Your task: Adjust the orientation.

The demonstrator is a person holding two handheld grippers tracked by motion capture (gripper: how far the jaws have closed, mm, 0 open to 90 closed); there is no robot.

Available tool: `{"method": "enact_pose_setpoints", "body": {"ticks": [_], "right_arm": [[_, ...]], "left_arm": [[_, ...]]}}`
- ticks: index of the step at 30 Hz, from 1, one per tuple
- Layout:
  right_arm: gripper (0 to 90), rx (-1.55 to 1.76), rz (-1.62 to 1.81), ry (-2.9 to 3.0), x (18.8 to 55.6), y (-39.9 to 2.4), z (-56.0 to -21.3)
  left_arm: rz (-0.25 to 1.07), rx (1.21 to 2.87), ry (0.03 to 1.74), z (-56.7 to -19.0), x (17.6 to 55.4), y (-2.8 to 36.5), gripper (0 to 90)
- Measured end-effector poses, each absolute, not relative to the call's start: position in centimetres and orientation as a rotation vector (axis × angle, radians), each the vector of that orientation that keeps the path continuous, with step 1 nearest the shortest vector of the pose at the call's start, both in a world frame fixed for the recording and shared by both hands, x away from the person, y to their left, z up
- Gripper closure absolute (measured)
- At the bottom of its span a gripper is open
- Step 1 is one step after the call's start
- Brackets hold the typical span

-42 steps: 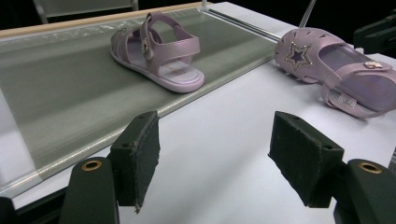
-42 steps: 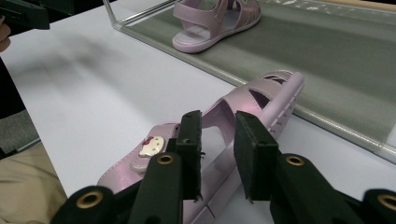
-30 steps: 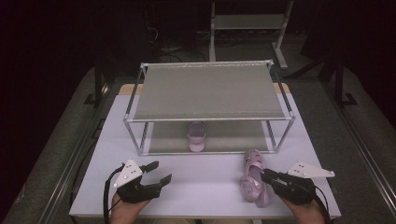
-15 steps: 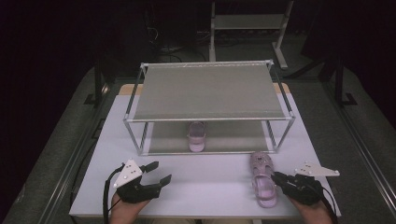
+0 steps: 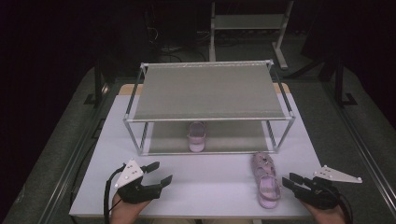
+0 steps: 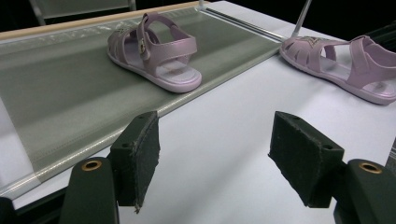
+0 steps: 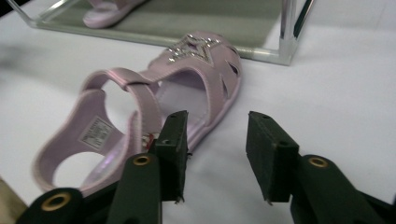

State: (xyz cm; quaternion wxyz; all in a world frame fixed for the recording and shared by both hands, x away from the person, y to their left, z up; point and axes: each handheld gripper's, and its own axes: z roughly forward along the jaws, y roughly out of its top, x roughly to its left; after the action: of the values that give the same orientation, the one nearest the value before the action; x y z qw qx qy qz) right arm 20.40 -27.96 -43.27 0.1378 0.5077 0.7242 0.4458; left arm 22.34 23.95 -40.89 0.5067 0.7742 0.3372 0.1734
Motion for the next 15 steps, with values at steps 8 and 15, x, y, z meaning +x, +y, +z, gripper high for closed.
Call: {"method": "enact_pose_setpoints", "body": {"ticks": [8,15], "right_arm": [[50.0,1.443,1.409,2.083,19.64,-27.90,-42.38],[46.5,1.474,1.589,2.086,19.85,-27.87,-42.91]], "left_arm": [[0.420,1.865,0.818,-40.93,22.34,24.01,32.7],[0.421,1.867,0.821,-40.99,22.40,24.07,32.7]]}}
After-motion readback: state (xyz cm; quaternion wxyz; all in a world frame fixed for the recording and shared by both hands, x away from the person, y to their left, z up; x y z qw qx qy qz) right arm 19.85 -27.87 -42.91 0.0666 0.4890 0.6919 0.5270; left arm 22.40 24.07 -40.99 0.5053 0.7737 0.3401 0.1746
